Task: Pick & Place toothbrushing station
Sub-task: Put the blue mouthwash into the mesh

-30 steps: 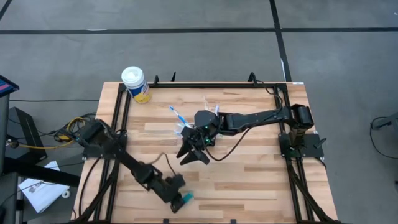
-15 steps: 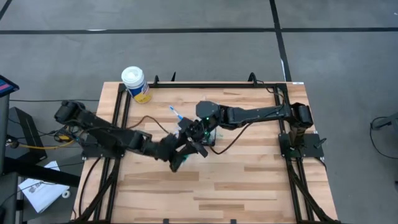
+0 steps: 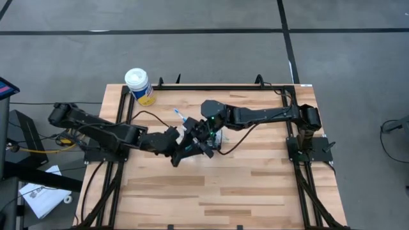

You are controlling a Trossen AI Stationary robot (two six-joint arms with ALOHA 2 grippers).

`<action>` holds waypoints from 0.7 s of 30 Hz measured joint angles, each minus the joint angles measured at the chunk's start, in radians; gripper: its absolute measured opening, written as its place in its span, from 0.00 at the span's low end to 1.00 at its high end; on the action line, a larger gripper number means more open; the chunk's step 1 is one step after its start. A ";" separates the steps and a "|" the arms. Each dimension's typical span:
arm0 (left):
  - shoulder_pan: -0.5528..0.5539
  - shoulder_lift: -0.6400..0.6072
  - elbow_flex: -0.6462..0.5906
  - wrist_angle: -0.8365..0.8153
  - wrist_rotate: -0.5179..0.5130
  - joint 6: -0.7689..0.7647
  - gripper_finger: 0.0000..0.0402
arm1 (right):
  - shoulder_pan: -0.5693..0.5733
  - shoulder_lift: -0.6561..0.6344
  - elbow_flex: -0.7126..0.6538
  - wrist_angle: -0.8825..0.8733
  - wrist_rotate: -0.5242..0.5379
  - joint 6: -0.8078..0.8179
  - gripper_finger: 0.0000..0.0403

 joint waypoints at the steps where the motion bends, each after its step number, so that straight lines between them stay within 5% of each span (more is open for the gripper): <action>1: -0.002 -0.007 0.000 0.004 0.000 0.000 0.09 | -0.003 0.000 0.000 0.000 0.000 0.000 0.47; 21: 0.163 -0.105 0.002 -0.039 0.031 0.233 0.09 | -0.070 -0.003 -0.003 -0.002 -0.022 0.021 0.47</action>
